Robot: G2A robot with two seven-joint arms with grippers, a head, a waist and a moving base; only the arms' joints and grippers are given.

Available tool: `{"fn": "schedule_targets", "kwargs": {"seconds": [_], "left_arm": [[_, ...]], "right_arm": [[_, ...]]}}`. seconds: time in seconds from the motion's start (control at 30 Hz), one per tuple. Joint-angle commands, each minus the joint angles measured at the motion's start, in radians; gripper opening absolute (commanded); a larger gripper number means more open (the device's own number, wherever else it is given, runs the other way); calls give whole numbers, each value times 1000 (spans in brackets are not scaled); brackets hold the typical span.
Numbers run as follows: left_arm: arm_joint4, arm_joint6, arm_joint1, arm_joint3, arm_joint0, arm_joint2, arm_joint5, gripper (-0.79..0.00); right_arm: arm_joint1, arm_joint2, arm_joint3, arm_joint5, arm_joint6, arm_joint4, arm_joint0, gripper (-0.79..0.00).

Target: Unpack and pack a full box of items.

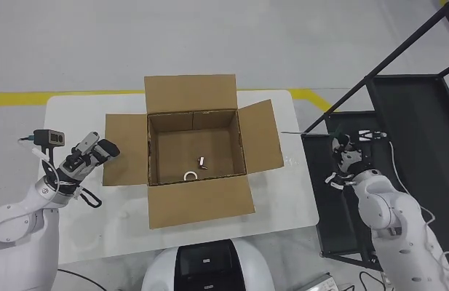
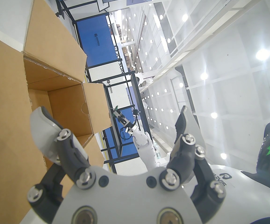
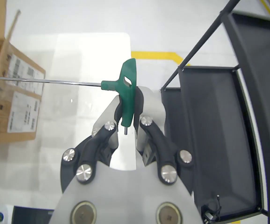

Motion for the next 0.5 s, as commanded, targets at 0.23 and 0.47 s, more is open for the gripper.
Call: {"fn": "schedule_targets", "kwargs": {"seconds": [0.23, 0.47], "left_arm": [[0, 0, 0, 0, 0, 0, 0, 0], [0, 0, 0, 0, 0, 0, 0, 0]], "right_arm": [[3, -150, -163, -203, 78, -47, 108, -785], [-19, -525, -70, -234, 266, -185, 413, -785]]}}
